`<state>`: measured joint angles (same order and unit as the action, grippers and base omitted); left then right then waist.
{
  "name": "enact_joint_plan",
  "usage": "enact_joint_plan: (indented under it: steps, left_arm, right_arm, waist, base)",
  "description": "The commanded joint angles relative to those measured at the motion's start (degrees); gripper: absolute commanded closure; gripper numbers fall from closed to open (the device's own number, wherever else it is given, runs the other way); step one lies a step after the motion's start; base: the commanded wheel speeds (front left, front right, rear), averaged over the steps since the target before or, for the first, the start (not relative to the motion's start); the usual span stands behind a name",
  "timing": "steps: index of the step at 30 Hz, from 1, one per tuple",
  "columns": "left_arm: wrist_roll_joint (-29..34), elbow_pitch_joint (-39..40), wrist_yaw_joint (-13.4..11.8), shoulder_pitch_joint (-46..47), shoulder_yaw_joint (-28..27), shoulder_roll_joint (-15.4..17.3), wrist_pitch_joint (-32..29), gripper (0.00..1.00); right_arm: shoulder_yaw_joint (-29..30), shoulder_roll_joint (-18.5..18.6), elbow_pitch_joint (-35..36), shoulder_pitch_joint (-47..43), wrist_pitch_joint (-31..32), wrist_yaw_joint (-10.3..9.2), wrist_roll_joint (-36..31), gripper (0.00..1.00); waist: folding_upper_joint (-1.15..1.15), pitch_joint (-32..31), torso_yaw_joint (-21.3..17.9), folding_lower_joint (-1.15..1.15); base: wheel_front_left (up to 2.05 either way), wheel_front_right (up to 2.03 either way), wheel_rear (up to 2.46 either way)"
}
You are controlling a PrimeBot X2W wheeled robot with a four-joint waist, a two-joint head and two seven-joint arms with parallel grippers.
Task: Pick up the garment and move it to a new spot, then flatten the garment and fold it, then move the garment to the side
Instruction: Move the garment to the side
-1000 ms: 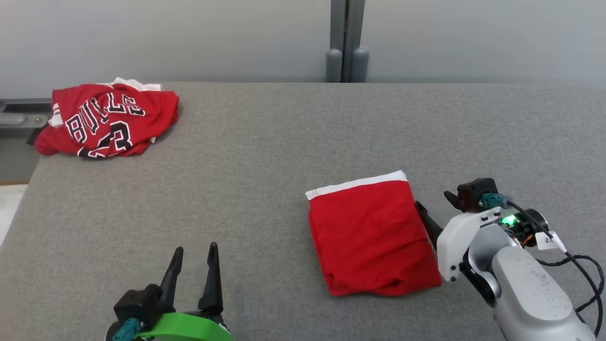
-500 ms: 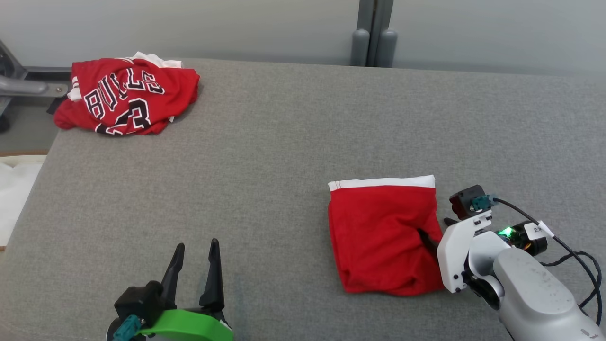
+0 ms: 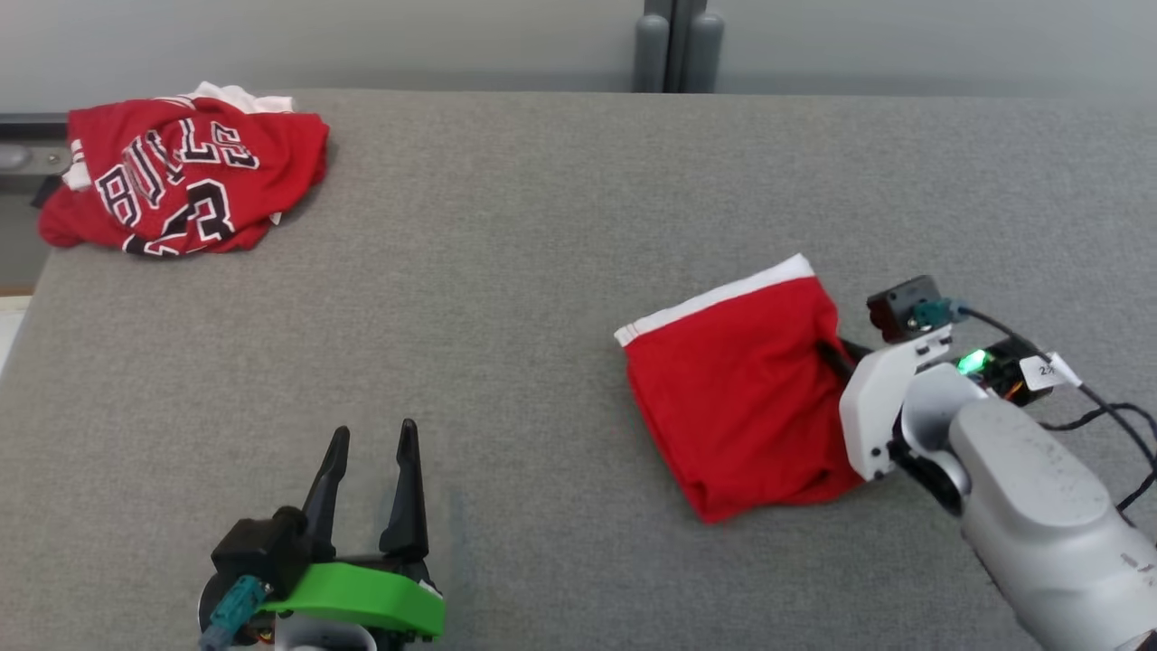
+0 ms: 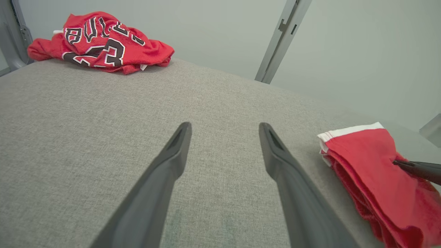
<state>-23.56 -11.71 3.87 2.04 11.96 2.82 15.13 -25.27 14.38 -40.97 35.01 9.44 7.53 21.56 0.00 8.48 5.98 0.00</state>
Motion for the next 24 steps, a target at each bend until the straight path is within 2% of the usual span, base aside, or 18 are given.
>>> enact_joint_plan:
  steps: [1, 13, 19, 24]
  left_arm:
    - [0.7, 0.4, 0.2, 1.2, -0.1, 0.1, 0.0, 0.0]
    - [4.7, 1.7, 1.7, 8.0, 3.2, 0.2, 0.0, 0.0]
    - [7.0, -0.1, 2.6, 11.2, 4.8, 0.8, 0.0, 0.0]
    - [8.0, -0.9, 3.0, 12.9, 5.6, 1.5, 0.0, 0.0]
  right_arm:
    - [0.4, 0.8, -0.2, 1.1, -0.7, -0.08, -0.6, 1.0]
    - [8.1, 6.2, -1.5, 6.8, -5.1, -0.08, -1.2, 1.0]
    - [10.8, 5.6, -2.5, 8.2, -7.9, -0.08, -0.7, 1.0]
    - [11.8, 4.2, -3.8, 9.1, -10.0, -0.08, -0.7, 1.0]
  waist:
    - [0.0, 1.8, -2.8, 0.0]
    - [0.0, 10.0, -16.1, 0.0]
    - [0.0, 13.9, -21.9, 0.0]
    - [0.0, 15.8, -24.2, 0.0]
  base:
    - [0.0, 0.0, 0.0]
    - [0.0, 0.0, 0.0]
    - [0.0, 0.0, 0.0]
    - [0.0, 0.0, 0.0]
